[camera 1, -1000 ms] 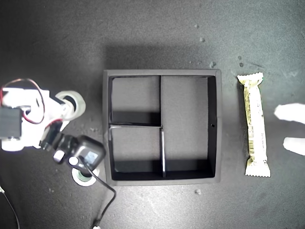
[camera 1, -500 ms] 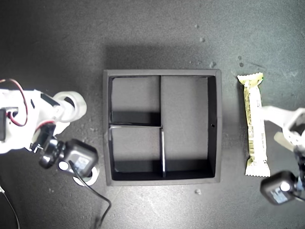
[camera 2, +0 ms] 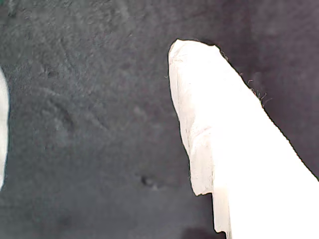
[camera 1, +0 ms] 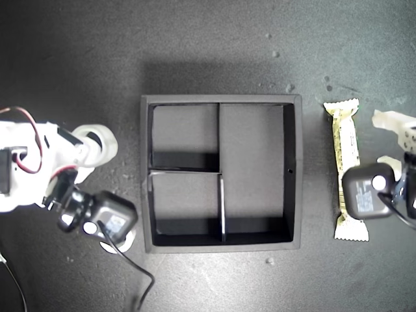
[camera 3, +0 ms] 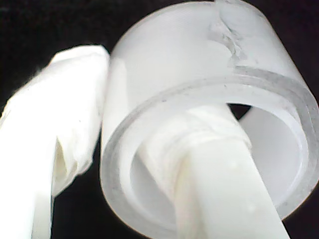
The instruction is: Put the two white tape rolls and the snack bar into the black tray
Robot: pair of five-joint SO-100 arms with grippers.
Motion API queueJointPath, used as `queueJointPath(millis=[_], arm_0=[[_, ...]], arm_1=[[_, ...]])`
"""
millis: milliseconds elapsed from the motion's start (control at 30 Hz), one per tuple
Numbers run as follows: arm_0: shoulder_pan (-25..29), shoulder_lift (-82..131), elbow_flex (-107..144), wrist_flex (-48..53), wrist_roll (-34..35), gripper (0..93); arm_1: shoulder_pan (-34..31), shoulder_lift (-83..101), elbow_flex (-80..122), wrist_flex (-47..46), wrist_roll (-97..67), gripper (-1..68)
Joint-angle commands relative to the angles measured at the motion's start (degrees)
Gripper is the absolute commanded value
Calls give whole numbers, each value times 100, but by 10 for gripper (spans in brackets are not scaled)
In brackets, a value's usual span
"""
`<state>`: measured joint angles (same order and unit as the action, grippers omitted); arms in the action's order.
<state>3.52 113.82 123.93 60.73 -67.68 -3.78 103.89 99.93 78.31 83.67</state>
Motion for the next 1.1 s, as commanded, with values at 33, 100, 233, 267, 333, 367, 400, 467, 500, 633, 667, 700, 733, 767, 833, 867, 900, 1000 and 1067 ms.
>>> queueJointPath(millis=[33, 100, 233, 267, 333, 367, 400, 467, 500, 633, 667, 700, 733, 767, 833, 867, 900, 1000, 1067], arm_0=[[-35, 105, -817, 457, 176, 0], [-44, 35, -1178, 694, 264, 0], [-88, -290, -2057, 1230, 439, 0], [-114, -396, -2276, 1362, 483, 0], [-158, -598, -2663, 1556, 563, 0], [-176, -703, -2839, 1626, 598, 0], [-202, -809, -2997, 1679, 633, 0], [-237, -1020, -3278, 1740, 703, 0], [-255, -1143, -3401, 1767, 729, 0], [-325, -1705, -3946, 1819, 870, 0], [-343, -1854, -4104, 1828, 923, 0], [-360, -2013, -4280, 1837, 958, 0], [-369, -2180, -4474, 1872, 1002, 0], [-378, -2347, -4676, 1925, 1037, 0], [-396, -2663, -5080, 2057, 1081, 0], [-396, -2813, -5256, 2118, 1107, 0], [-396, -2944, -5432, 2180, 1125, 0], [-396, -3243, -5827, 2329, 1160, 0], [-413, -3401, -6029, 2435, 1178, 0]], arm_1=[[-272, 26, -202, 44, -2760, 242], [-404, 18, -167, 79, -3322, 260], [-519, -9, -62, 141, -4069, 269], [-545, -26, -35, 141, -4219, 270], [-562, -105, 18, 114, -4412, 271], [-580, -167, 35, 62, -4509, 270], [-624, -229, 62, -9, -4605, 269], [-686, -334, 158, -264, -4764, 266], [-712, -387, 211, -396, -4825, 262], [-791, -457, 571, -1020, -4948, 250], [-809, -457, 650, -1178, -4966, 248], [-835, -466, 738, -1336, -4992, 247], [-853, -483, 809, -1485, -5027, 247], [-879, -519, 844, -1608, -5054, 246], [-923, -642, 870, -1749, -5080, 246], [-940, -738, 861, -1811, -5098, 246], [-958, -835, 861, -1890, -5106, 246], [-976, -1125, 932, -2188, -5124, 246], [-967, -1362, 993, -2408, -5133, 246]])
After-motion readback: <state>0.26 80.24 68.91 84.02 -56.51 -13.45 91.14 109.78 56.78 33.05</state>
